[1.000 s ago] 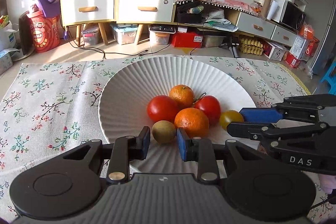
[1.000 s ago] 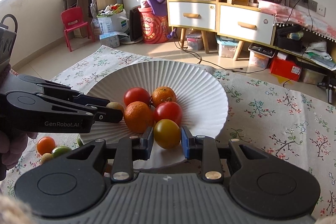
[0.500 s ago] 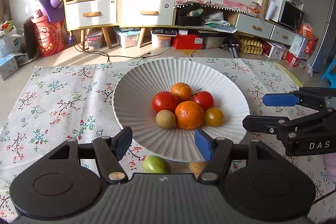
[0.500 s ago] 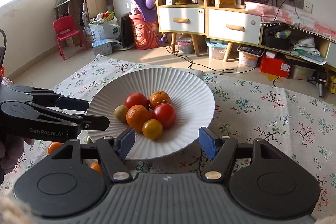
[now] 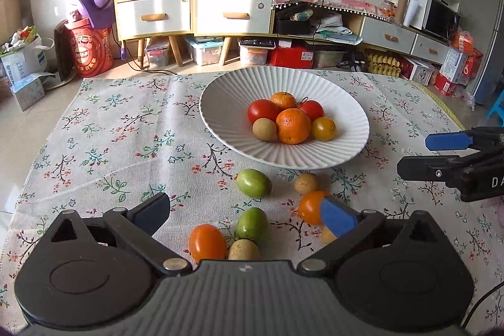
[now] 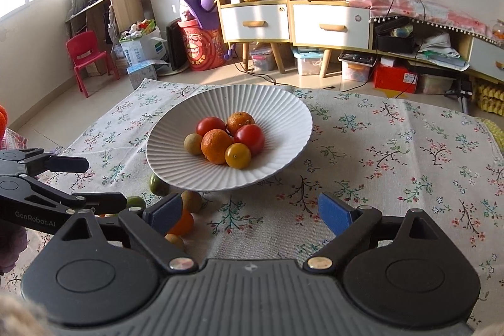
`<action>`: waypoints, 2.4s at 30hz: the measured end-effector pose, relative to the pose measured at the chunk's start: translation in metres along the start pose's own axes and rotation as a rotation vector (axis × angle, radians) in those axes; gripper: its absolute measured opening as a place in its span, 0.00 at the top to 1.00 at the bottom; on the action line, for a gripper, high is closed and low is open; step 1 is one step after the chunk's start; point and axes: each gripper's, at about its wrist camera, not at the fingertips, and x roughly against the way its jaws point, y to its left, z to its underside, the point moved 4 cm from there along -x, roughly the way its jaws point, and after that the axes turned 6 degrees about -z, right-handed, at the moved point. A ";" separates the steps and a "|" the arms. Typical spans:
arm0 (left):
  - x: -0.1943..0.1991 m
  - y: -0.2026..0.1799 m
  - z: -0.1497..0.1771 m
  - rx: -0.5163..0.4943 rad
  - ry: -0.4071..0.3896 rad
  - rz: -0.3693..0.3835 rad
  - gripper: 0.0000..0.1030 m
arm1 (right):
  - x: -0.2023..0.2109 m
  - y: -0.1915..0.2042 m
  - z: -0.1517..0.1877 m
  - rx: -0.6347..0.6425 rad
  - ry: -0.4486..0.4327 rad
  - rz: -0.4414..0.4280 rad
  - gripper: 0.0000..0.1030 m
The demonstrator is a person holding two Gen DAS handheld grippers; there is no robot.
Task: Organize fruits
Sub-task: 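Withdraw both tools from the plate back toward the loose fruits, then grasp a brown kiwi with the left tool while the right tool grasps a green tomato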
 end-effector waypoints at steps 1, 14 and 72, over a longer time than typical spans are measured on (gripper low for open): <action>0.001 0.000 0.002 0.001 0.000 -0.003 0.09 | 0.001 0.000 0.002 -0.007 0.004 -0.002 0.10; 0.013 0.018 0.029 0.011 0.012 -0.051 0.09 | 0.006 0.031 0.033 0.099 0.026 -0.001 0.03; -0.008 0.011 0.046 0.080 0.052 0.131 0.84 | -0.017 0.072 0.062 0.181 0.078 -0.179 0.63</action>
